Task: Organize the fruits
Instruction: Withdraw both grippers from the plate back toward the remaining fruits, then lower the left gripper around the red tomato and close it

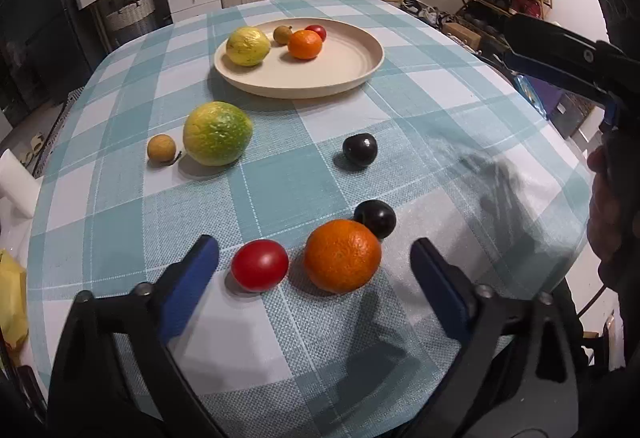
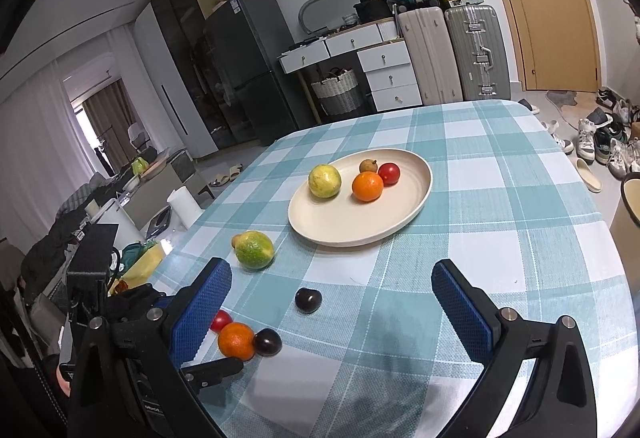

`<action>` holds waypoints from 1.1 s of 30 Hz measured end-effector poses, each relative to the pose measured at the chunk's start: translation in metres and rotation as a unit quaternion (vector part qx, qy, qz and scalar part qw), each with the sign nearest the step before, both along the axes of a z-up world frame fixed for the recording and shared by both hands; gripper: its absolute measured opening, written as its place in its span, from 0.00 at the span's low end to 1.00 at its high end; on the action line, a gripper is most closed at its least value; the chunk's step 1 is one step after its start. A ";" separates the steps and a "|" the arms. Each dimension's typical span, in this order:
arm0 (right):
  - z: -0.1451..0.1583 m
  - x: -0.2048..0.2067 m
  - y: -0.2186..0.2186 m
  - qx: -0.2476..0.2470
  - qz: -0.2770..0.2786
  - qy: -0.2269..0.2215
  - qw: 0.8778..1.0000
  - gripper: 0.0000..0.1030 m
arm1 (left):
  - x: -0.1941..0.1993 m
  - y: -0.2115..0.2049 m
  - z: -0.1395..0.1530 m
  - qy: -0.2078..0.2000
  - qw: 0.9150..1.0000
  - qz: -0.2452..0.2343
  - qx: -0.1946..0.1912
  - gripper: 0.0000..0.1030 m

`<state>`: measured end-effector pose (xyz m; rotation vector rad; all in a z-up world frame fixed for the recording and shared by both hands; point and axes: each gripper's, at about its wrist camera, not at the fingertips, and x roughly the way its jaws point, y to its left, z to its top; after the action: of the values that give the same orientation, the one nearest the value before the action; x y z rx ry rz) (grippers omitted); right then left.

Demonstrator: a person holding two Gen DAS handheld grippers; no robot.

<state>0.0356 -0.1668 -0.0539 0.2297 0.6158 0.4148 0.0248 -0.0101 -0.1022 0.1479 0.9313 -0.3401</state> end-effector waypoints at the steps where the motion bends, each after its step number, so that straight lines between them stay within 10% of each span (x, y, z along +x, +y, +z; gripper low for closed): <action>1: -0.001 0.001 0.000 0.000 -0.001 0.001 1.000 0.99 | 0.001 -0.001 -0.001 0.001 1.000 -0.004 0.000 0.83; 12: -0.001 0.000 -0.001 0.000 -0.001 0.003 1.000 0.99 | -0.001 -0.005 0.005 -0.011 0.999 -0.033 0.005 0.55; 33: -0.007 0.001 -0.004 0.004 -0.002 0.010 1.000 0.99 | 0.011 0.048 0.010 0.023 0.996 0.022 -0.085 0.54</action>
<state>0.0365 -0.1703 -0.0613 0.2432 0.6331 0.4117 0.0359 0.0384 -0.0920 -0.0373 0.9456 -0.3814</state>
